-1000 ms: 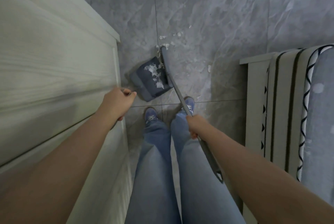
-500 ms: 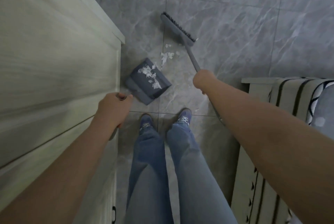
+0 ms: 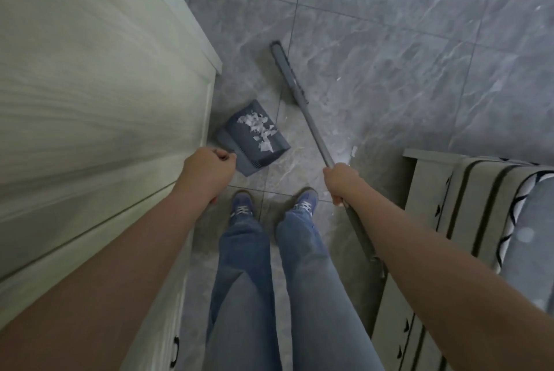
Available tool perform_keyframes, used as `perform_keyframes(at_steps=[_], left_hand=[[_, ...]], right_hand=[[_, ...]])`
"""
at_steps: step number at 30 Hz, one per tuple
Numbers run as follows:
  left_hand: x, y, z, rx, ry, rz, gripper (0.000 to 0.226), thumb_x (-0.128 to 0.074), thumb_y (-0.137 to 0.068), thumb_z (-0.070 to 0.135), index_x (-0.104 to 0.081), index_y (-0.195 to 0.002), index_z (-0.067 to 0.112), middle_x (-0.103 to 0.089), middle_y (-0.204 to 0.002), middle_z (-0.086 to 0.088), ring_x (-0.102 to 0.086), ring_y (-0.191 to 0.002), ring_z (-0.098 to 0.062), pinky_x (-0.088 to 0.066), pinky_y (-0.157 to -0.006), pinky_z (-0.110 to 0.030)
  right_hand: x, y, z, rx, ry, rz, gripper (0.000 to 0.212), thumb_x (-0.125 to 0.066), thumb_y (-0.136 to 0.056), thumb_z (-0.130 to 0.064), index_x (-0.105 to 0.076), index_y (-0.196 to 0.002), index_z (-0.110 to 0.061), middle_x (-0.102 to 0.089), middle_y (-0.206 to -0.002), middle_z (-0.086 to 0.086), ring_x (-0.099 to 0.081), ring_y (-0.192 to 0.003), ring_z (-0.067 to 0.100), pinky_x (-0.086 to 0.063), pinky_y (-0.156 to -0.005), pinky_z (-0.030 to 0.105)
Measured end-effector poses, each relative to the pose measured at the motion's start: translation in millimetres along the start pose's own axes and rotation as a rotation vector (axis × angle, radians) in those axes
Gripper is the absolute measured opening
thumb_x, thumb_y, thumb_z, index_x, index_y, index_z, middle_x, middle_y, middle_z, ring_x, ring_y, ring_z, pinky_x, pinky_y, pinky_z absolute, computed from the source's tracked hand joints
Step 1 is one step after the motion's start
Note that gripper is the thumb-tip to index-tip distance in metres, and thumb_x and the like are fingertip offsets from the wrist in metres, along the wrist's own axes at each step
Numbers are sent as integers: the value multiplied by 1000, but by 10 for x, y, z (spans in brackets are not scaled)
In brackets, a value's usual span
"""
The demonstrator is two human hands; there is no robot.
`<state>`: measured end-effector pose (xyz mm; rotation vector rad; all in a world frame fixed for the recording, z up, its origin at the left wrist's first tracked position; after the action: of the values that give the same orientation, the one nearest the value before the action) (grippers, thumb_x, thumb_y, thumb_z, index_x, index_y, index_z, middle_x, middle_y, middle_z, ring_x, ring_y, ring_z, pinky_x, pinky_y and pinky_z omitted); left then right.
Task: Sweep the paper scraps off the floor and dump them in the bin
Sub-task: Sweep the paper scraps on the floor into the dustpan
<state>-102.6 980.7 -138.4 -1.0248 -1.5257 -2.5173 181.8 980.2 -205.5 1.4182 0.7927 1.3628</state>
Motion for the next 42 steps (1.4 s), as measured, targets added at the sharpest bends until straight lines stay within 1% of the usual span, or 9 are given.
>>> perform_keyframes(at_steps=[4,9,12,16,20,23,27,31,42], left_hand=[[-20,-12,39,-8,2,11,35,-53,-91,28,-53,-59,16,-52,-54,-5,-53,-53,-28,-50,-57,-32],[-8,30,39,0,-1,-13,34,-54,-91,31,-55,-61,15,-52,-49,-7,-51,-47,-28,-51,-56,-34],[2,39,-15,28,10,-35,31,-57,-92,33,-57,-66,17,-51,-48,-7,-48,-42,-26,-49,-48,-32],[-45,5,-22,33,19,-51,32,-56,-92,33,-58,-66,13,-47,-33,0,-45,-40,-25,-49,-53,-32],[-108,-56,-44,83,61,-54,33,-56,-93,31,-55,-64,14,-37,-26,6,-37,-32,-21,-37,-42,-23],[-129,-81,-78,95,76,-58,35,-54,-94,28,-47,-61,16,-34,-28,7,-33,-22,-13,-31,-35,-19],[-126,16,-23,124,55,-112,30,-51,-95,26,-44,-67,20,-33,-30,3,-27,-19,-10,-28,-29,-16],[-31,124,-4,131,28,-170,37,-51,-98,26,-39,-65,16,-29,-36,-1,-21,-21,-10,-25,-31,-14],[-691,425,852,-296,-437,-284,32,-57,-94,42,-63,-81,14,-43,-46,-7,-41,-36,-22,-35,-45,-23]], right_hand=[[37,-149,-288,101,28,-9,40,-71,-84,-18,-62,-119,0,-61,-123,15,-60,-113,28,-49,-90,32],[-437,43,-243,72,-227,-104,43,-67,-85,-18,-57,-123,-2,-61,-122,16,-60,-112,30,-49,-88,31],[-662,200,4,47,-410,-36,26,-47,-96,-23,-54,-113,-4,-57,-95,17,-64,-96,33,-49,-63,29],[-854,297,406,-103,-493,2,42,-34,-101,-30,-55,-115,3,-57,-80,14,-64,-84,36,-42,-52,25],[-619,83,513,-151,-228,23,52,-64,-89,-21,-45,-134,-3,-54,-128,17,-54,-120,30,-50,-88,34],[-635,-56,333,-85,-177,-41,50,-71,-84,-23,-56,-127,-4,-58,-130,12,-55,-121,26,-47,-95,32],[-939,162,223,-35,-334,-149,27,-62,-89,-21,-64,-110,-3,-67,-111,15,-65,-101,29,-50,-87,32],[-1245,471,614,-141,-707,-110,38,-41,-98,-33,-44,-66,-13,-53,-63,8,-54,-37,18,-45,-48,24],[-1150,375,2116,-408,-988,21,34,-37,-99,-19,-38,-65,-14,-45,-67,5,-41,-19,3,-40,-49,23]])
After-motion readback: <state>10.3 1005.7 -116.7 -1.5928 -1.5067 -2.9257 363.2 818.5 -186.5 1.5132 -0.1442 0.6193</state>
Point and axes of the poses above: each hand's wrist, its own y-axis away from the middle knuckle, its own x-axis out of the back of the hand, z = x × y, the point moved 9 cm from there along -y, towards the middle knuckle
